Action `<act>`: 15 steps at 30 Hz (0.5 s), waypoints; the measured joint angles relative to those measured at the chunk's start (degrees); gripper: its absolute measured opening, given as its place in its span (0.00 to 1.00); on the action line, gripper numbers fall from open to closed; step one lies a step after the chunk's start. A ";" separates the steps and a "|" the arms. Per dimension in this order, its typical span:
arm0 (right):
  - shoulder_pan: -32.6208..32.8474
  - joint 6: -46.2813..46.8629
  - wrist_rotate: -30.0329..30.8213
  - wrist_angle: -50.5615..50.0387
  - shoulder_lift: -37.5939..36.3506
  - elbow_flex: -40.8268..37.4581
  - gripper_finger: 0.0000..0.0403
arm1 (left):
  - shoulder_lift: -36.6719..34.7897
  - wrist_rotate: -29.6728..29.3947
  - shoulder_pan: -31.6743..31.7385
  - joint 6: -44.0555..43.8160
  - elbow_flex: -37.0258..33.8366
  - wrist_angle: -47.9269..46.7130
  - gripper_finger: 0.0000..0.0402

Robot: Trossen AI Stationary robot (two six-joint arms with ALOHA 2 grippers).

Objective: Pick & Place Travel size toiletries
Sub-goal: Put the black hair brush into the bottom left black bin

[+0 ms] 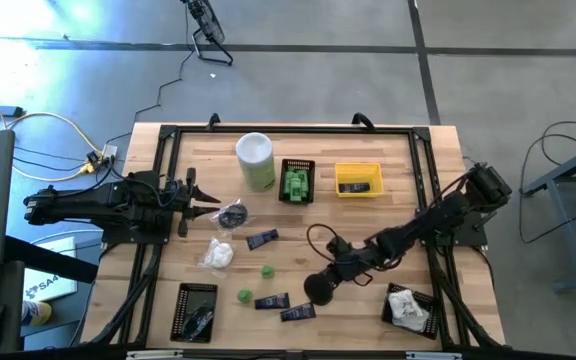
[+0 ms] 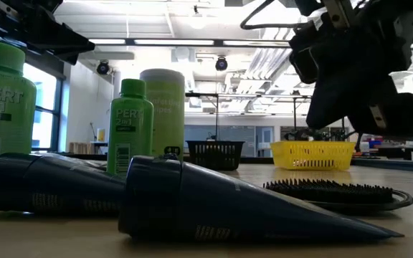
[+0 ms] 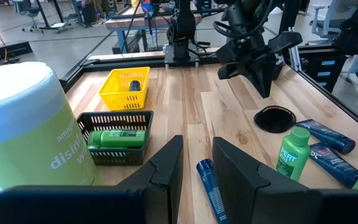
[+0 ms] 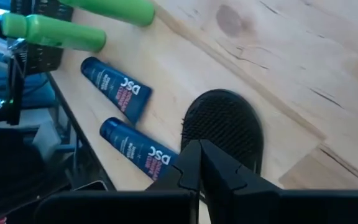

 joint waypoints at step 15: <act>3.92 -2.55 8.81 -1.26 0.00 0.00 0.01 | 0.04 0.90 0.00 -9.46 0.00 1.21 0.21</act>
